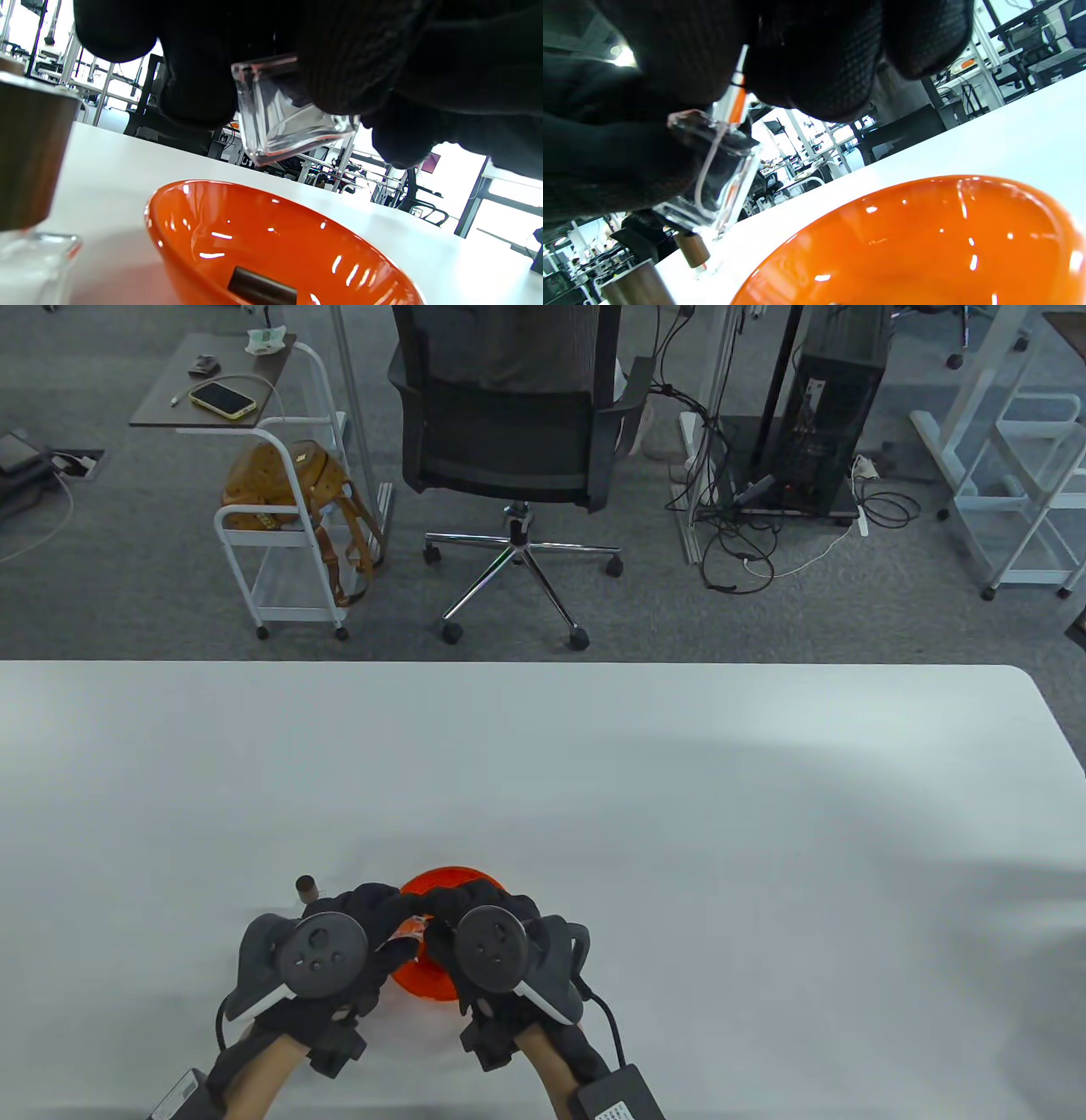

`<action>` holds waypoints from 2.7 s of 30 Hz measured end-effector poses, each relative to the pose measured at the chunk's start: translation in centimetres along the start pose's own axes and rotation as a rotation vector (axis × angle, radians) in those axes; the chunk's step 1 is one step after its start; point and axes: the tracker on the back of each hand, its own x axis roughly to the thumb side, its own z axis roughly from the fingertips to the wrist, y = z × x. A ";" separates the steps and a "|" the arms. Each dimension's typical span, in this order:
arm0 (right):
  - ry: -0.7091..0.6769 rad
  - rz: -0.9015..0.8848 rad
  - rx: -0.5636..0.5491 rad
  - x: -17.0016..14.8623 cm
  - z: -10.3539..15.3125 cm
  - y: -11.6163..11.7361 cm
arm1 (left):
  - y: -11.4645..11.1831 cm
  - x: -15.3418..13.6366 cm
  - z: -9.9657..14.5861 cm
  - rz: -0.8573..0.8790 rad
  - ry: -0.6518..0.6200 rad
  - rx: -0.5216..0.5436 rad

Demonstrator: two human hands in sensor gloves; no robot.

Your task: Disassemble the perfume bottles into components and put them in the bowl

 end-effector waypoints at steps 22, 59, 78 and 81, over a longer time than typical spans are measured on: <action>-0.016 0.027 0.024 0.0 0.0 0.1 | -0.2 0.4 0.0 -0.043 -0.014 -0.010; -0.017 0.018 -0.003 0.1 -0.1 -0.5 | -0.1 0.2 0.0 -0.031 0.018 -0.012; -0.043 0.556 0.034 -1.2 -0.9 3.4 | 0.5 -0.9 0.1 -0.061 0.116 0.027; -0.081 0.664 0.080 -0.9 -1.0 4.9 | 0.4 -1.0 0.0 -0.060 0.123 0.013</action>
